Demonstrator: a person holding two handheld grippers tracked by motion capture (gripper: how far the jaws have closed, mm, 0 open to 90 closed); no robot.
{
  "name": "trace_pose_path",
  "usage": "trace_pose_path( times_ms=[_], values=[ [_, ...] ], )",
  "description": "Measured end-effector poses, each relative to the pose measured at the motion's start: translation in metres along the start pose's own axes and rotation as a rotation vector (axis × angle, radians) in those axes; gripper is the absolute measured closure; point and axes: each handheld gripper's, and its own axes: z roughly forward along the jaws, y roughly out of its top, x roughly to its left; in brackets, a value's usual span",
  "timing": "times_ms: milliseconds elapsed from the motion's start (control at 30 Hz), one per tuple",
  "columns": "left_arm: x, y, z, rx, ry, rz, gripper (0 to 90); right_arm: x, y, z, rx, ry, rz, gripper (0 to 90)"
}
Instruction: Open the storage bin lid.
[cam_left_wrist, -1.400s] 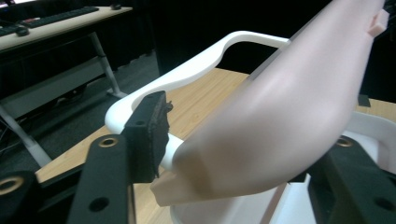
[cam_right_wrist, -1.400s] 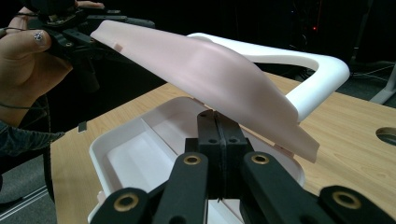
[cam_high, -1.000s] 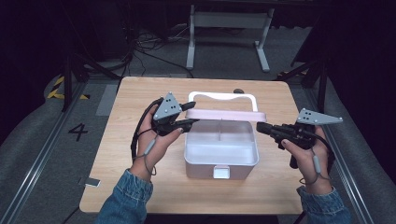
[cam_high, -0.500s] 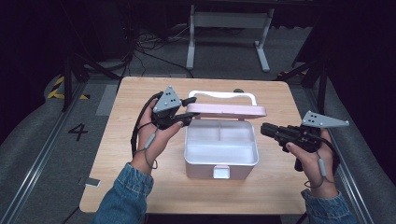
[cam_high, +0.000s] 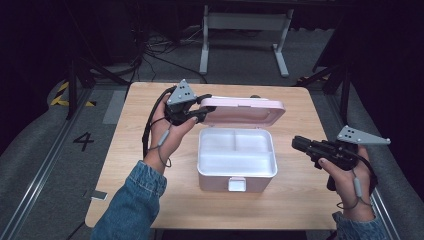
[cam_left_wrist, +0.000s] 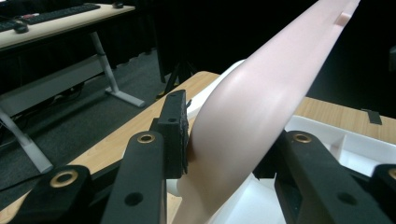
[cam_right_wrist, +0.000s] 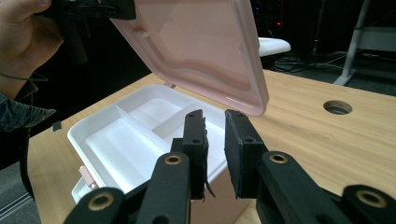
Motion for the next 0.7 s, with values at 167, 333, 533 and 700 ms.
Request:
trace_pose_path(
  times_ms=[167,333,533,700],
  values=[
    [0.006,0.002,0.005,0.001,0.006,-0.01,65.3,-0.002,-0.005,-0.009,0.003,-0.027,0.007,78.4],
    [0.015,0.005,0.011,0.012,0.008,-0.018,65.8,-0.005,-0.012,-0.021,0.011,-0.07,0.022,77.7],
    [0.026,0.008,0.021,0.025,0.011,-0.05,65.7,-0.01,-0.019,-0.035,0.015,-0.126,0.033,76.9],
    [0.033,0.01,0.027,0.044,0.025,-0.056,64.9,-0.01,-0.019,-0.035,0.016,-0.124,0.034,76.5]
  ],
)
